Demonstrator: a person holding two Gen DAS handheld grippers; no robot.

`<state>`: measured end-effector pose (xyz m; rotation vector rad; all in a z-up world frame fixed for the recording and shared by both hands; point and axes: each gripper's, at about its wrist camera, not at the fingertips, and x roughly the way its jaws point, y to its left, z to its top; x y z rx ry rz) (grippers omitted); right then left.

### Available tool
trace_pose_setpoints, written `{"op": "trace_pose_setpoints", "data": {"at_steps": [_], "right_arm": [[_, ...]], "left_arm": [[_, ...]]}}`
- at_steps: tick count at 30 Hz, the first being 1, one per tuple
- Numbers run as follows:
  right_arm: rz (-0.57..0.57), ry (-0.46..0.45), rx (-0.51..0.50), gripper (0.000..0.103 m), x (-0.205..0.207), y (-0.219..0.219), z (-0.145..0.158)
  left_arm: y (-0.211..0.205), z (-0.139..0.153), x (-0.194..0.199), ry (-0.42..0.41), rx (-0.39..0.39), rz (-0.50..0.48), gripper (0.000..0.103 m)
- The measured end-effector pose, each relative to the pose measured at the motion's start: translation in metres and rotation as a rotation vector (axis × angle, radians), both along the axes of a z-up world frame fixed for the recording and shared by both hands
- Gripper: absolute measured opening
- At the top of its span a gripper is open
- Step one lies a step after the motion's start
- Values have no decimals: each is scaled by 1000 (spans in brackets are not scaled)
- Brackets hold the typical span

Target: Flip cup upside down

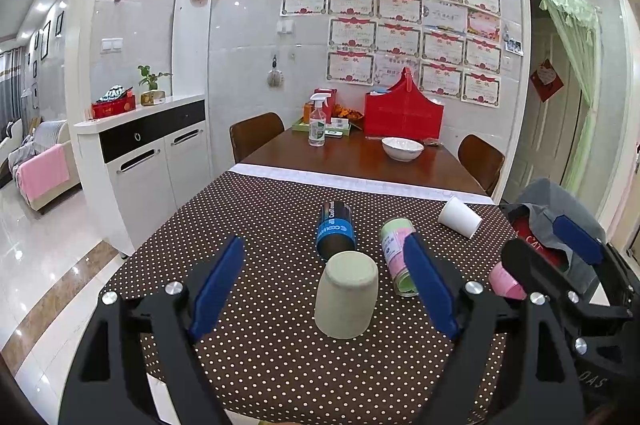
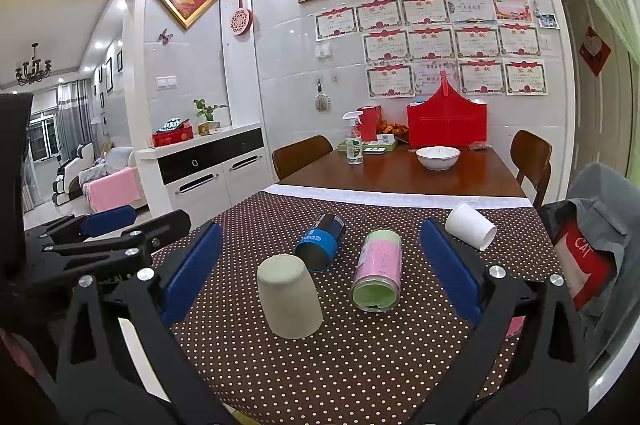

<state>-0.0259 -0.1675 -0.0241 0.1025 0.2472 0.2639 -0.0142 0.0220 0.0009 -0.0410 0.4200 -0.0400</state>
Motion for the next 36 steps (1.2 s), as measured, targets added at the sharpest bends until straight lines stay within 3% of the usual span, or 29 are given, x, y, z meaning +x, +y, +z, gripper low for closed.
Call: {"op": "trace_pose_setpoints", "data": {"at_steps": [36], "right_arm": [[7,12,10,97,-5,3,-7]], "left_arm": [[0,-2,-6,5,5,8,81]]}}
